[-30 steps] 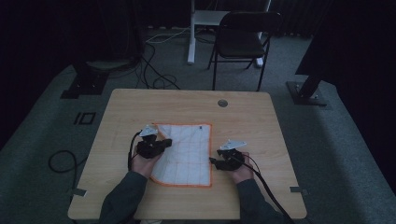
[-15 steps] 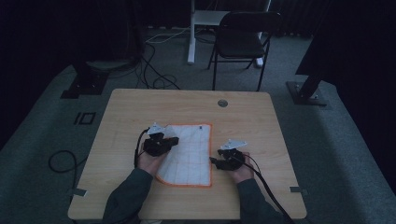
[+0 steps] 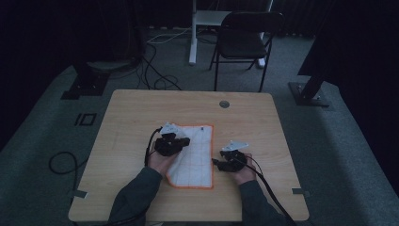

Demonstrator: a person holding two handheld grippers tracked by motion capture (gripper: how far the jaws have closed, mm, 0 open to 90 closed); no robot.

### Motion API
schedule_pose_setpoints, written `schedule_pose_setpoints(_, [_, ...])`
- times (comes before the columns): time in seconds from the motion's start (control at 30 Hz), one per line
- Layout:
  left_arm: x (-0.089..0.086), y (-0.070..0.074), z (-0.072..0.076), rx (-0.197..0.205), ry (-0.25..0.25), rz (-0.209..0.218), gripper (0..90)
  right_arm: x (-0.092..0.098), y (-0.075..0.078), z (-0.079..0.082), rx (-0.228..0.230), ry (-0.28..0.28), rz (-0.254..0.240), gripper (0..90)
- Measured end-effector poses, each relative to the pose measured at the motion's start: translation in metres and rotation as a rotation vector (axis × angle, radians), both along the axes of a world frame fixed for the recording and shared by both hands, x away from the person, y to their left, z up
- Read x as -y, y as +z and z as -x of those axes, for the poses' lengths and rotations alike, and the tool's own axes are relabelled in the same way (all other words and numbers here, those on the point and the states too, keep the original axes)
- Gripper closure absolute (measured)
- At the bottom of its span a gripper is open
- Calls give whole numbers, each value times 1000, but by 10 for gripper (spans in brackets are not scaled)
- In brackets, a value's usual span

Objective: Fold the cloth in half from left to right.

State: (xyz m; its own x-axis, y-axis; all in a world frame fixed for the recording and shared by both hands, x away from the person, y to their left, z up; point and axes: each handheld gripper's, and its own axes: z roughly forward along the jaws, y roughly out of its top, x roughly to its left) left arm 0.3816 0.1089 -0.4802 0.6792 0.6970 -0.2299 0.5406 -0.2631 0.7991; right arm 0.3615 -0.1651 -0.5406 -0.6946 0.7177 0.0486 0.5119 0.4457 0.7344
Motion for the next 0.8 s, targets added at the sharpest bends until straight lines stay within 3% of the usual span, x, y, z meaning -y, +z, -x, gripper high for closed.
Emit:
schedule_pose_setpoints(0.17, [12, -2, -1, -1, -28, -8, 877, 7, 2, -1, 6, -34, -6, 469])
schedule_pose_setpoints(0.5, [45, -15, -4, -22, -99, -67, 875, 21, 4, -4, 3, -103, -32, 476])
schedule_pose_setpoints(0.57, [52, -21, -6, -45, -114, -76, 816, 20, 4, -4, 5, -100, -29, 476])
schedule_pose_setpoints(0.73, [51, -22, -4, -50, -117, -42, 758, 21, 4, -3, 5, -103, -32, 476])
schedule_pose_setpoints(0.8, [46, -20, -3, -46, -112, -51, 758, 22, 4, -4, 8, -105, -34, 476])
